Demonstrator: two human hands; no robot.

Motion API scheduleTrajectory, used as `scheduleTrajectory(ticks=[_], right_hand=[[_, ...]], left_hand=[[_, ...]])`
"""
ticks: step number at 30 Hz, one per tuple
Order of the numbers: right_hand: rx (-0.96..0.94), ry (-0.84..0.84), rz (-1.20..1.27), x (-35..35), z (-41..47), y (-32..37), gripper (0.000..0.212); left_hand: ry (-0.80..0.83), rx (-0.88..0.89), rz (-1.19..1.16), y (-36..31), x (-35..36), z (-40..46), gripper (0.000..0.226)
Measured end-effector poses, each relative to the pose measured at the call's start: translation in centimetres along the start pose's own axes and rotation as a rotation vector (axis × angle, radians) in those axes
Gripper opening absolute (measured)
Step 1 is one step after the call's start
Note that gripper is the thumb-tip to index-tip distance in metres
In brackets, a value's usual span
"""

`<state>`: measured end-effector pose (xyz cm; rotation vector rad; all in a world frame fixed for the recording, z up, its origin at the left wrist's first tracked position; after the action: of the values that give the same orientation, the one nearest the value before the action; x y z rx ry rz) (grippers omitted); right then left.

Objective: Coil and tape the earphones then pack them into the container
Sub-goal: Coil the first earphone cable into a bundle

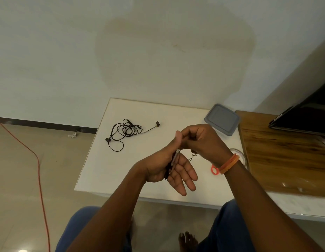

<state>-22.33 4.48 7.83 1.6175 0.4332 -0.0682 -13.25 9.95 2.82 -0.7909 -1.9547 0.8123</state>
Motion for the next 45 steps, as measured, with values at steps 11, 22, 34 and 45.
scheduleTrajectory(ticks=[11,22,34,45], right_hand=[[0.189,-0.061,0.416,2.8,0.2,-0.9,0.04],[0.218,0.038,0.022,5.2,-0.2,-1.7,0.022],[0.004,0.045,-0.326,2.5,-0.3,-0.7,0.008],[-0.126,-0.044,-0.168,0.7,-0.3,0.5,0.008]], left_hand=[[0.258,0.645,-0.712,-5.1,-0.4,-1.9,0.056],[-0.568,0.819,-0.683,-5.4,-6.6,-4.3,0.055],[-0.96,0.382,0.507,-2.9,-8.7,-3.7,0.043],[-0.499,0.019,0.197,0.5,-4.6,-0.7,0.089]])
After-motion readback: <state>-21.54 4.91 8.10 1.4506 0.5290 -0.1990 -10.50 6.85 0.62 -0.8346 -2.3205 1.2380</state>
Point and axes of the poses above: each hand's wrist, its own z-axis towards the middle knuckle, its own x-axis out of the palm, y = z × x, the point moved 7 cm from there along z, towards the middle knuckle, and after that the axes turned 2 degrees about z, right-handed, at the moved point
